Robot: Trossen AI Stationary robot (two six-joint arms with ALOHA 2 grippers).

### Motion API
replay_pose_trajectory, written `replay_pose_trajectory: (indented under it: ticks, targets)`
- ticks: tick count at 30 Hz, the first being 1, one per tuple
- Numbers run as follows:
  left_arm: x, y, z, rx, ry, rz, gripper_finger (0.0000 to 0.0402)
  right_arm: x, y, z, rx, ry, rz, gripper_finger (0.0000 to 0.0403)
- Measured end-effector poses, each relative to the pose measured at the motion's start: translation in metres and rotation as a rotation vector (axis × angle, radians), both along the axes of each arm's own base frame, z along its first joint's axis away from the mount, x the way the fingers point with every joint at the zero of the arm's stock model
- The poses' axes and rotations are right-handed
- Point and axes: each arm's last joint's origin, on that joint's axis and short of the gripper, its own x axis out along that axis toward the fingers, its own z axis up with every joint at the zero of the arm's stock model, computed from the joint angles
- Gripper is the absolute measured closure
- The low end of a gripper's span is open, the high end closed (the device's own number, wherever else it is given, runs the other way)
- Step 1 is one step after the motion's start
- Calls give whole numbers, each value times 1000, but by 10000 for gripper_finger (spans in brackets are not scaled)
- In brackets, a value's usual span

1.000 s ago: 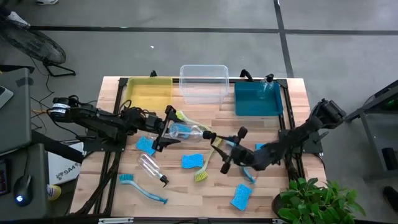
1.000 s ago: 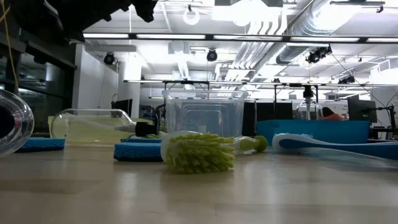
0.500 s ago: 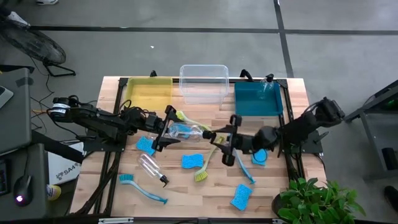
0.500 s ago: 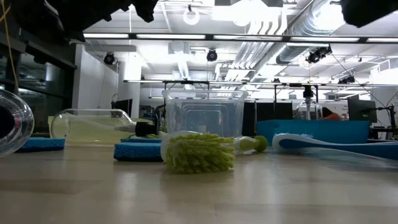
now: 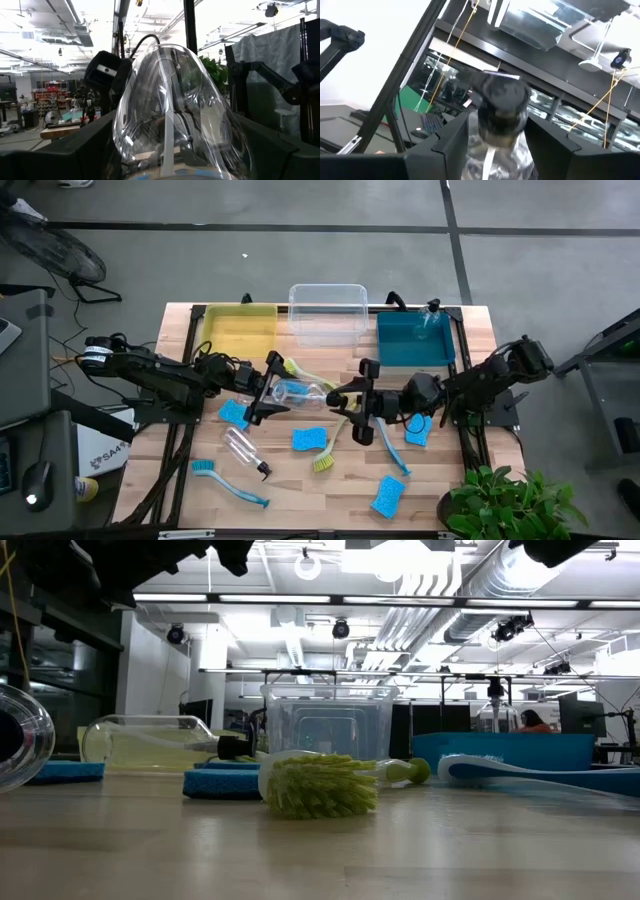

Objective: Pick & Place Kitchen Sink Supplies
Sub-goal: Put the transparent spray bottle into the blue bin

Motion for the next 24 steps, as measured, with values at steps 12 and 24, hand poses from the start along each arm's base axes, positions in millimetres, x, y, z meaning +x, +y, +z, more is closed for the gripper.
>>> replay_pose_trajectory:
  ticks: [12, 24]
  targets:
    - [0, 0, 0, 0, 2, 1, 69, 4, 0, 5, 9, 20, 34, 222]
    - [0, 0, -1, -2, 7, 2, 69, 5, -1, 5, 9, 20, 40, 274]
